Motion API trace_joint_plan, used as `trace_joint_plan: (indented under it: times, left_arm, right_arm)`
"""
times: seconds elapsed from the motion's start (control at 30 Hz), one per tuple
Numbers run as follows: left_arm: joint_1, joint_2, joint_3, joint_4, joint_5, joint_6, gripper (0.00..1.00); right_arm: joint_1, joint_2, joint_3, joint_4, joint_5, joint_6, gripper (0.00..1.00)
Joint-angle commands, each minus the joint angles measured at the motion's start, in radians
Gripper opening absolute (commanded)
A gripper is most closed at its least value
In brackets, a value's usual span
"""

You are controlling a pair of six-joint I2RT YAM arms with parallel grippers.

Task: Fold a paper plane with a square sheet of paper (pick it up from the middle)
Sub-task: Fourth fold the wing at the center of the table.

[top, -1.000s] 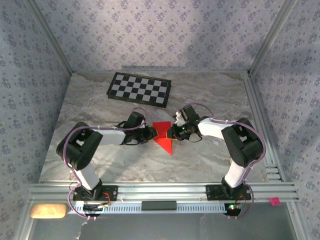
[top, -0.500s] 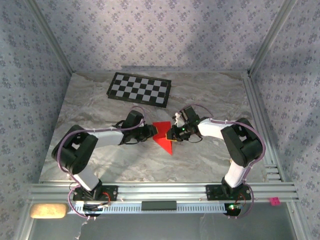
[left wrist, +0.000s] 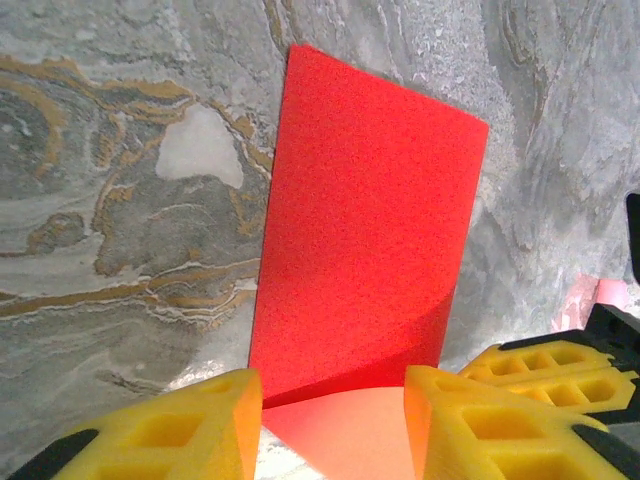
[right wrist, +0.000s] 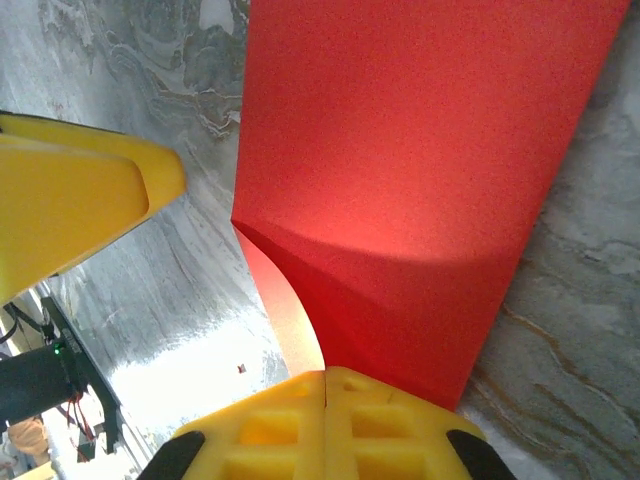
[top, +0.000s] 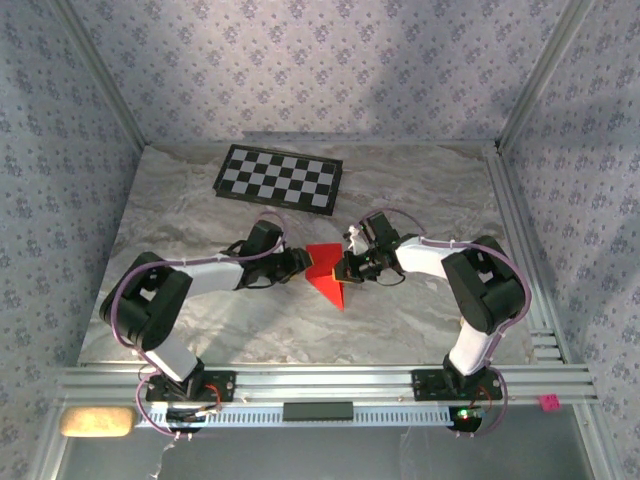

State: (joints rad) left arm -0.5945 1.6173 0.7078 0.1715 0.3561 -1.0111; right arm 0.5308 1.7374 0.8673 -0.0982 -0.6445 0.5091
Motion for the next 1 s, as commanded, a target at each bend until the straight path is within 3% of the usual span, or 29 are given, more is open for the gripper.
trace_joint_plan:
  times: [0.0,0.5,0.97]
  left_arm:
    - [0.015,0.002,-0.013,0.025,0.041,-0.016,0.44]
    - [0.028,0.061,-0.005,0.096,0.108,-0.058,0.48]
    - [0.028,0.110,0.008,0.156,0.141,-0.086,0.46]
  right_arm:
    - [0.000,-0.026,-0.011,-0.009,-0.039,-0.019,0.04]
    - [-0.026,-0.097,-0.071,0.088,-0.104,0.009,0.01]
    - [-0.043,-0.105,-0.099,0.124,-0.127,0.023,0.00]
